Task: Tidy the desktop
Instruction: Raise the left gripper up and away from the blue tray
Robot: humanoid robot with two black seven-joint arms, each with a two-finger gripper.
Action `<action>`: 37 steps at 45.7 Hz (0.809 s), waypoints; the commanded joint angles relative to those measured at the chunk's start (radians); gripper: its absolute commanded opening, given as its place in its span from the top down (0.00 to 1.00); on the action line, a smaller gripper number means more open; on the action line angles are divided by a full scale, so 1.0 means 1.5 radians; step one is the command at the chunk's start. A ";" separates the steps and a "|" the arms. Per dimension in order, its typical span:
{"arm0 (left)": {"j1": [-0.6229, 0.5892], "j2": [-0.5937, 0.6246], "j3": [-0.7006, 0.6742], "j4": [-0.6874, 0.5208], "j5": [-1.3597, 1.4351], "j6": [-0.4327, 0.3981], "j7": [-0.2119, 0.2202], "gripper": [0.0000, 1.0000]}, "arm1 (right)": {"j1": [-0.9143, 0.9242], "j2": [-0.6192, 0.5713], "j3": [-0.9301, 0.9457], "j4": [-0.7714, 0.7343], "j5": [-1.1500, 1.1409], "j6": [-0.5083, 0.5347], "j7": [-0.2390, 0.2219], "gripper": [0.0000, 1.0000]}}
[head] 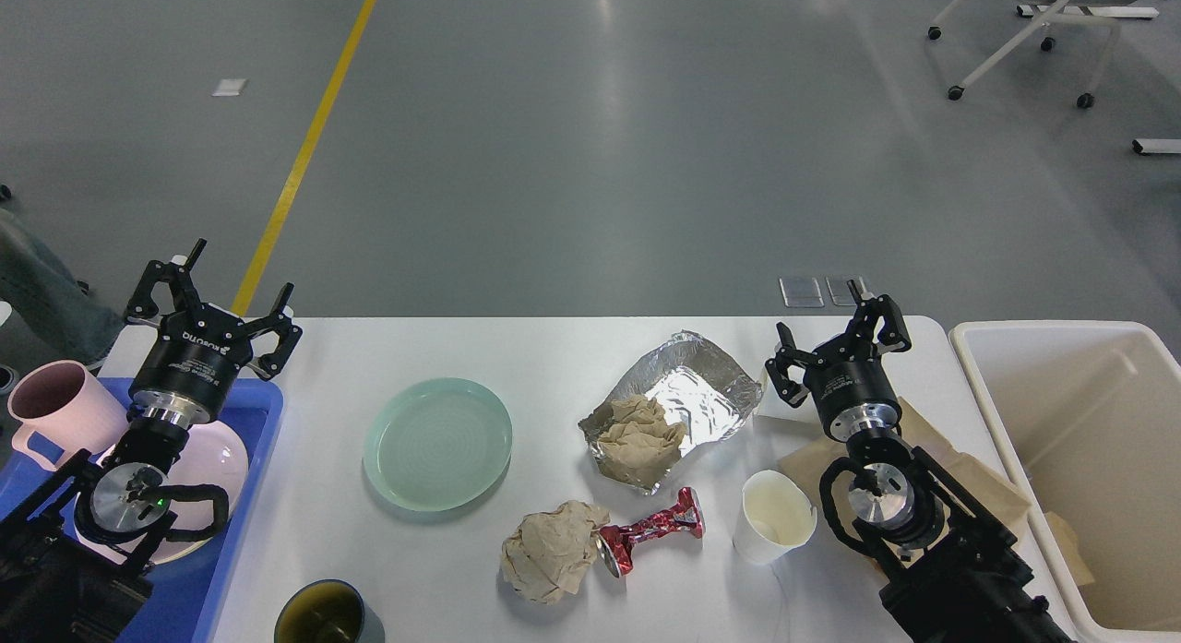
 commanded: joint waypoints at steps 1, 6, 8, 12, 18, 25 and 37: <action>0.001 0.000 -0.003 0.001 0.009 -0.003 -0.001 0.03 | 0.000 0.000 0.000 0.000 0.001 0.000 0.000 0.00; -0.003 0.000 -0.004 0.007 0.001 0.006 -0.022 0.03 | 0.000 0.000 0.000 0.000 0.000 0.000 0.000 0.00; -0.006 0.003 0.001 0.019 0.001 0.012 -0.023 0.03 | 0.000 0.000 0.000 0.000 0.000 0.000 0.000 0.00; -0.014 0.011 0.016 0.037 0.002 0.023 -0.025 0.03 | 0.000 0.000 0.000 0.000 0.000 0.000 0.000 0.00; -0.086 0.075 0.160 0.093 0.007 0.048 -0.021 0.03 | 0.001 0.000 0.000 0.000 0.000 0.000 0.000 0.00; -0.229 0.154 0.494 0.113 0.012 0.076 -0.017 0.03 | 0.000 0.000 0.000 0.000 0.000 0.000 0.000 0.00; -0.535 0.210 1.066 0.085 0.013 0.038 -0.008 0.03 | 0.001 0.000 0.000 0.001 0.000 0.000 0.000 0.00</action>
